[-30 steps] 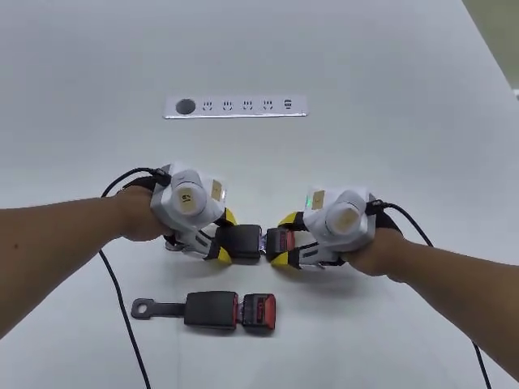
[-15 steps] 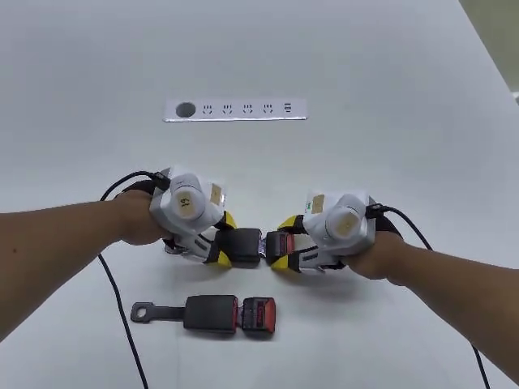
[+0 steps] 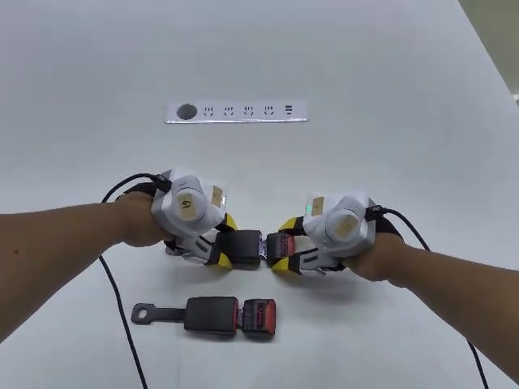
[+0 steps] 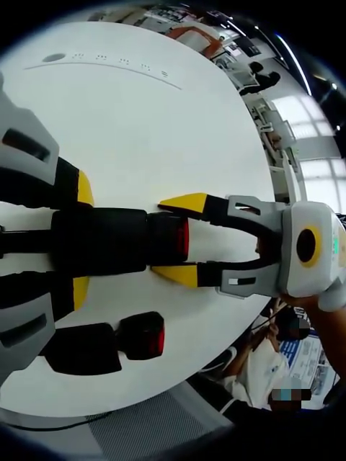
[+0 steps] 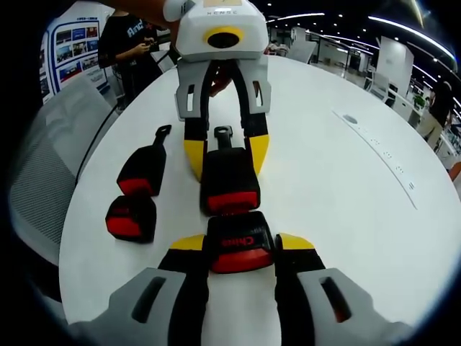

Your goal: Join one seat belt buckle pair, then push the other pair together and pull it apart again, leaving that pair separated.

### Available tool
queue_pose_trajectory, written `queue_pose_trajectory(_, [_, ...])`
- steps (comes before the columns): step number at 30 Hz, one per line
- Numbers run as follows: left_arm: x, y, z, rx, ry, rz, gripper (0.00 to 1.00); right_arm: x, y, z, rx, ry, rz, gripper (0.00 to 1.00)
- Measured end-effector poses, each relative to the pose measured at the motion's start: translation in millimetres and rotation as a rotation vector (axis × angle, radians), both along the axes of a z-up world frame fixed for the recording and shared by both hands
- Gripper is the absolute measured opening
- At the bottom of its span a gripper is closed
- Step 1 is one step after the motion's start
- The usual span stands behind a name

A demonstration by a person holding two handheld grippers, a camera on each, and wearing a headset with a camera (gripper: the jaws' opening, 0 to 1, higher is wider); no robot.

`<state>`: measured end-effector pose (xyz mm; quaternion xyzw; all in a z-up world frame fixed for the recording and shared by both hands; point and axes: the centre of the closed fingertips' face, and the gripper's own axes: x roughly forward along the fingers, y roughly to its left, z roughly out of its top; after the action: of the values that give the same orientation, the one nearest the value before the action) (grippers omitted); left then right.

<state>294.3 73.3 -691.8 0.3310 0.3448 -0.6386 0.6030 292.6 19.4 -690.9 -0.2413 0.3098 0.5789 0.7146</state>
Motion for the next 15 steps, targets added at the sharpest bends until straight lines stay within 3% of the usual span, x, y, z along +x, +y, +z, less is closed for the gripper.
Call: queue_pose_trajectory(15, [0.3,0.3,-1.5,0.003,0.0,-0.001,0.33,-0.8,-3.2,-0.7,-0.01,0.0,0.007,0.33])
